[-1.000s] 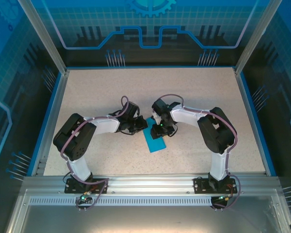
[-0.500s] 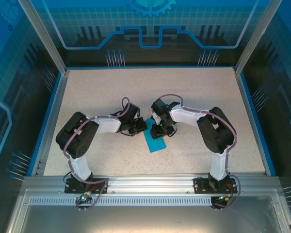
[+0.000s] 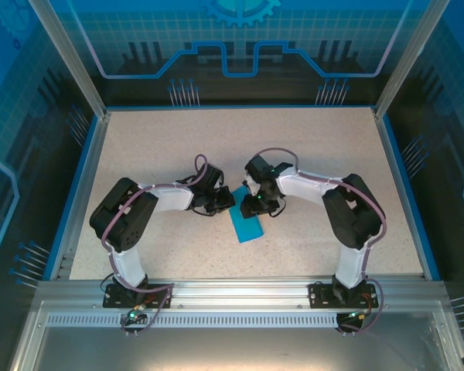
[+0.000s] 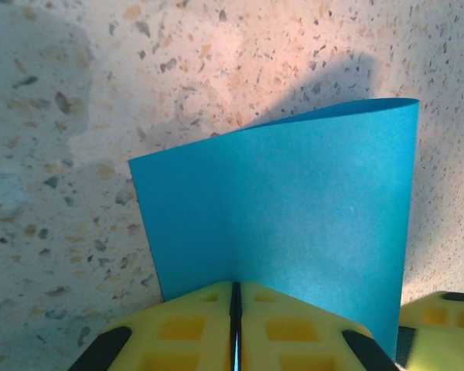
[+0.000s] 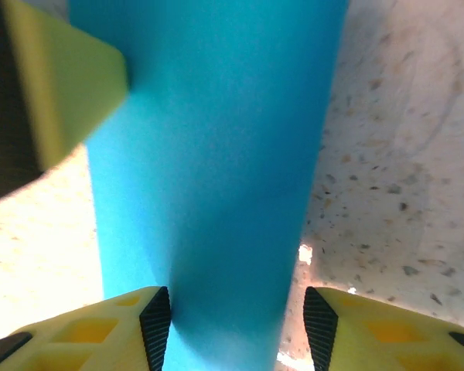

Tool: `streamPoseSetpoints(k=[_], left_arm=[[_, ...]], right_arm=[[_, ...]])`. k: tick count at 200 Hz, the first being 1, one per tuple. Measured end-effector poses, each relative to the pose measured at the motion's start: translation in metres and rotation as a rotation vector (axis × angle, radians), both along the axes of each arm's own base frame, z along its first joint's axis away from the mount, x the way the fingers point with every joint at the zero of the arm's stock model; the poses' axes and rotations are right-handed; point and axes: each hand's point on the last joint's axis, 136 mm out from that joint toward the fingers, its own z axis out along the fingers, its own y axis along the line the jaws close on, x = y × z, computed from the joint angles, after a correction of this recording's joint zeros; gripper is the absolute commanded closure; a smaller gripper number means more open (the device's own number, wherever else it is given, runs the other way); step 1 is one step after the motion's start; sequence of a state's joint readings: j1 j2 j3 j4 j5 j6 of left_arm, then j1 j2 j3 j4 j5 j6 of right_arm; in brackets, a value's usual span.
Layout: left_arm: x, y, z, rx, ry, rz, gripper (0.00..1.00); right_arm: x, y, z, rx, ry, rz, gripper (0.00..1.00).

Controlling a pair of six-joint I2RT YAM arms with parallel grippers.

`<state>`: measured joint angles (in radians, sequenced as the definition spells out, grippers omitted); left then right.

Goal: Fold a paper plane with a square sheet of paper (pick it up from the middle)
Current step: Hold the square sheet of paper at the center of the table, then fold the square sheet of paper in half at the center of the table.

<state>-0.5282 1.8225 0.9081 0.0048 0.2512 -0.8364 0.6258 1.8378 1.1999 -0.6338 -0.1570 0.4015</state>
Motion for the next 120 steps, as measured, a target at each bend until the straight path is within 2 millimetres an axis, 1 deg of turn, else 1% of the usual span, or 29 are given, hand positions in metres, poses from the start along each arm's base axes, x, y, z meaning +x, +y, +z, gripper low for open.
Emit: streamPoseSetpoints(k=[9,24,34,45,58,71,95,120], left_arm=[[0.0,0.0,0.0,0.0,0.0,0.0,0.88],[0.0,0.0,0.0,0.0,0.0,0.0,0.88],[0.0,0.0,0.0,0.0,0.001,0.0,0.88],[0.0,0.0,0.0,0.0,0.001,0.0,0.88],[0.0,0.0,0.0,0.001,0.001,0.0,0.88],[0.0,0.0,-0.001,0.001,0.002,0.0,0.88],[0.0,0.0,-0.001,0.001,0.002,0.0,0.88],[0.0,0.0,-0.001,0.004,0.006,0.0,0.88]], right_arm=[[0.007,0.001,0.013,0.032,-0.032,-0.015,0.5],[0.014,0.003,0.032,0.08,-0.076,-0.026,0.54],[0.016,0.008,0.041,0.115,-0.086,-0.02,0.58],[0.016,0.013,0.045,0.144,-0.087,-0.006,0.62],[0.013,0.018,0.044,0.164,-0.072,0.01,0.68],[0.009,0.023,0.04,0.177,-0.049,0.023,0.71],[0.003,0.029,0.03,0.189,-0.007,0.04,0.72],[0.0,0.027,0.018,0.177,0.025,0.039,0.72]])
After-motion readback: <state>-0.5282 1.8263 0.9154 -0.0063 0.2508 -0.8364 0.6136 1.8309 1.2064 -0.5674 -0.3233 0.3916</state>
